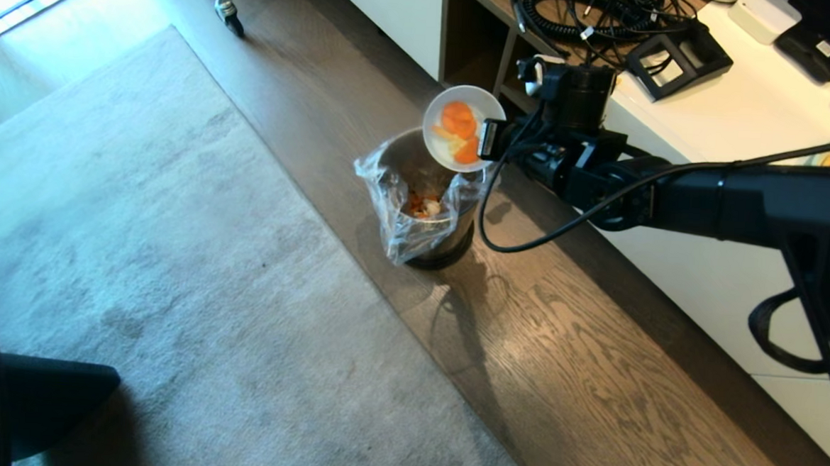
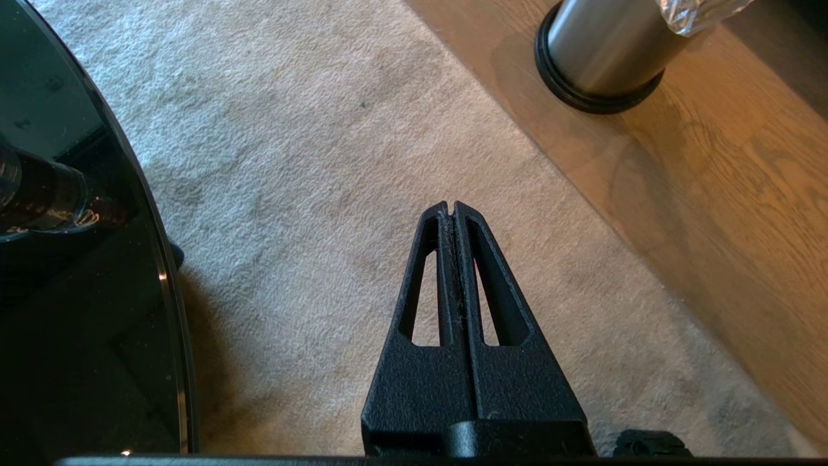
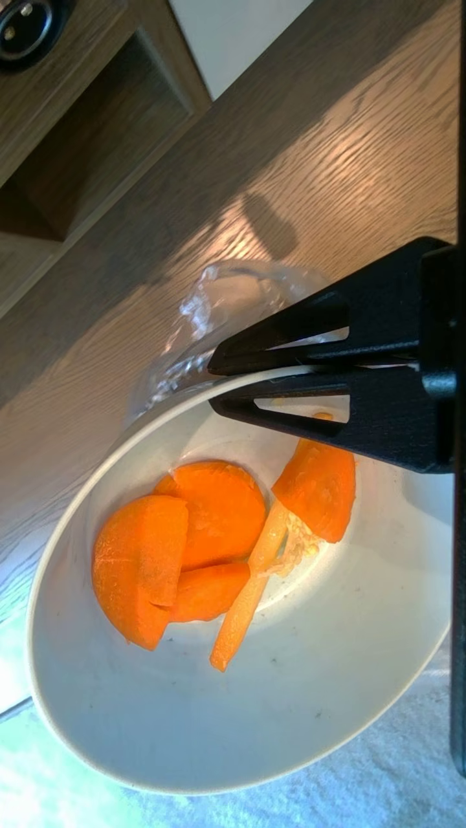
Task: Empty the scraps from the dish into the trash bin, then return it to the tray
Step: Pour the leftover food from the bowl into the trash can
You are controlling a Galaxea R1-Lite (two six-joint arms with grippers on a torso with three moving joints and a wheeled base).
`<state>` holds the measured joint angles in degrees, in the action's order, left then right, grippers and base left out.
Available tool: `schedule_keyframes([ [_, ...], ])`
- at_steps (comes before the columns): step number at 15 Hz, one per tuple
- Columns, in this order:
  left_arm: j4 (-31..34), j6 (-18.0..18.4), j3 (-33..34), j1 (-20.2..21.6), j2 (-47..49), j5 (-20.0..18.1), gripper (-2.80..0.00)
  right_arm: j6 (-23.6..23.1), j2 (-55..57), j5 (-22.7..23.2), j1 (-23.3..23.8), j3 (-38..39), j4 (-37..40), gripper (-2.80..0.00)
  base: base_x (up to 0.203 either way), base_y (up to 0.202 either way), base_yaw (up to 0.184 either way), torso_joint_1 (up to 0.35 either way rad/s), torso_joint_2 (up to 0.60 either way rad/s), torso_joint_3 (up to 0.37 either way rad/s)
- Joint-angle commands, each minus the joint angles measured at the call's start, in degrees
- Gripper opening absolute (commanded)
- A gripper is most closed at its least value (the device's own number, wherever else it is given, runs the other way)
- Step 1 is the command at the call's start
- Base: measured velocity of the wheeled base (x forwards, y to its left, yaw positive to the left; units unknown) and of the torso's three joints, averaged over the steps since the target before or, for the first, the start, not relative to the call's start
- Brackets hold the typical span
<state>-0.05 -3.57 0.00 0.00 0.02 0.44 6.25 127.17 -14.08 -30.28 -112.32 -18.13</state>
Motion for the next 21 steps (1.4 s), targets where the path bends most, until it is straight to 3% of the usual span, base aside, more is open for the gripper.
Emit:
schedule_keyframes([
  [1, 0.0, 0.0, 0.0, 0.0, 0.0, 0.0, -2.80, 0.0, 1.2, -0.1, -0.8, 0.0, -1.6, -2.80, 0.000, 0.000, 0.000, 0.000, 0.00, 0.000],
  [4, 0.0, 0.0, 0.0, 0.0, 0.0, 0.0, -2.80, 0.0, 2.5, 0.0, -0.9, 0.0, -3.3, -2.80, 0.000, 0.000, 0.000, 0.000, 0.00, 0.000],
  [6, 0.0, 0.0, 0.0, 0.0, 0.0, 0.0, -2.80, -0.1, 4.5, 0.2, -0.8, 0.0, -10.2, -2.80, 0.000, 0.000, 0.000, 0.000, 0.00, 0.000],
  [9, 0.0, 0.0, 0.0, 0.0, 0.0, 0.0, -2.80, -0.6, 5.8, 0.2, -0.8, 0.0, -12.7, -2.80, 0.000, 0.000, 0.000, 0.000, 0.00, 0.000],
  [21, 0.0, -0.1, 0.0, 0.0, 0.0, 0.0, -2.80, -19.1, 12.0, 0.5, -0.4, 0.0, -30.3, -2.80, 0.000, 0.000, 0.000, 0.000, 0.00, 0.000],
])
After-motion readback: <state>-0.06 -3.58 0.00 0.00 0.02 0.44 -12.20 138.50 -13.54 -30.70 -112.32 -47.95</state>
